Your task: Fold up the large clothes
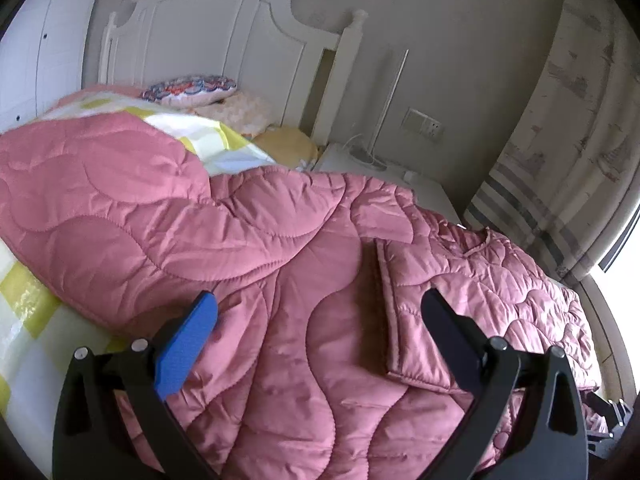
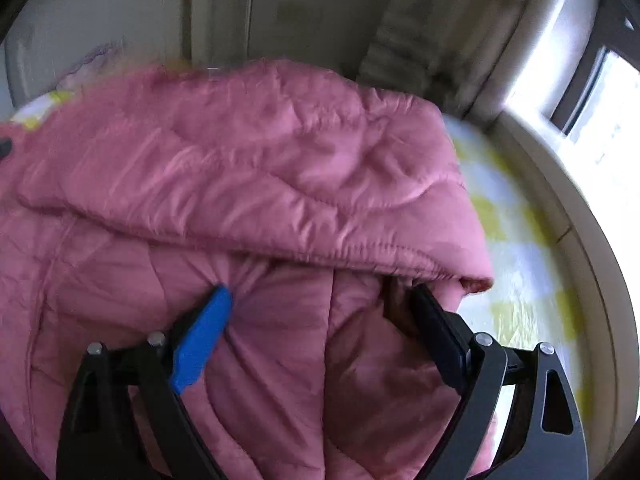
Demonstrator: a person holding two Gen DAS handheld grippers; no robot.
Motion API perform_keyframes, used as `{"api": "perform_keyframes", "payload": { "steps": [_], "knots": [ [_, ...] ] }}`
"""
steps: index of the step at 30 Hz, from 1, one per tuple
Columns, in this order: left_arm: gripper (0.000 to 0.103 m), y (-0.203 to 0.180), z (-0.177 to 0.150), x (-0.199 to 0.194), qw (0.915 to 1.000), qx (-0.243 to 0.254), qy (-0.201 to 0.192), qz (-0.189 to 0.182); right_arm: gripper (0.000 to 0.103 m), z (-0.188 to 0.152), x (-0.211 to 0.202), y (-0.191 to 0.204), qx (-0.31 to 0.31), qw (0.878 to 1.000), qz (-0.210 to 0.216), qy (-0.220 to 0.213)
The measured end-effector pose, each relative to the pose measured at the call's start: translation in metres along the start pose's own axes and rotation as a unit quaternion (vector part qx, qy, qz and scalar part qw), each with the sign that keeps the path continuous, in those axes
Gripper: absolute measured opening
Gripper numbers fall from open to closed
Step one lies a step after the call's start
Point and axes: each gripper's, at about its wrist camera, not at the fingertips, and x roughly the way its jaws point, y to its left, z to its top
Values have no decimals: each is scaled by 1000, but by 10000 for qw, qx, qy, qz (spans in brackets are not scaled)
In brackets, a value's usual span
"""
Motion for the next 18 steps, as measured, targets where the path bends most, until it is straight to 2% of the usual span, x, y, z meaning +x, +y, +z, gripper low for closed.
{"api": "perform_keyframes", "payload": {
  "steps": [4, 5, 6, 8, 10, 12, 14, 16, 18],
  "knots": [
    [101, 7, 1, 0, 9997, -189, -25, -123, 88, -7, -36, -6, 356, 9980, -76, -511],
    [101, 9, 1, -2, 9997, -207, -60, -153, 88, -14, -38, -6, 456, 9977, -77, -493],
    [101, 11, 1, -6, 9994, -245, -117, -222, 93, -21, -32, -6, 472, 9983, -38, -345],
    [101, 22, 5, -22, 9984, -347, -235, -367, 93, -38, -21, 1, 319, 9995, -39, -16],
    [101, 40, 8, -40, 9971, -602, -328, -319, 94, -41, -28, -4, 471, 9988, 55, -146],
    [101, 79, 7, -64, 9903, -1237, -507, -371, 94, -42, -26, -11, 608, 9979, 167, -111],
    [101, 124, 6, -81, 9787, -1888, -685, -419, 94, -41, -21, -11, 611, 9979, 196, -40],
    [101, 187, 10, -99, 9613, -2587, -915, -233, 94, -41, -23, -9, 552, 9983, 154, -56],
    [101, 235, 17, -108, 9477, -3029, -1008, 71, 94, -40, -23, -7, 542, 9984, 173, -64]
  ]
}}
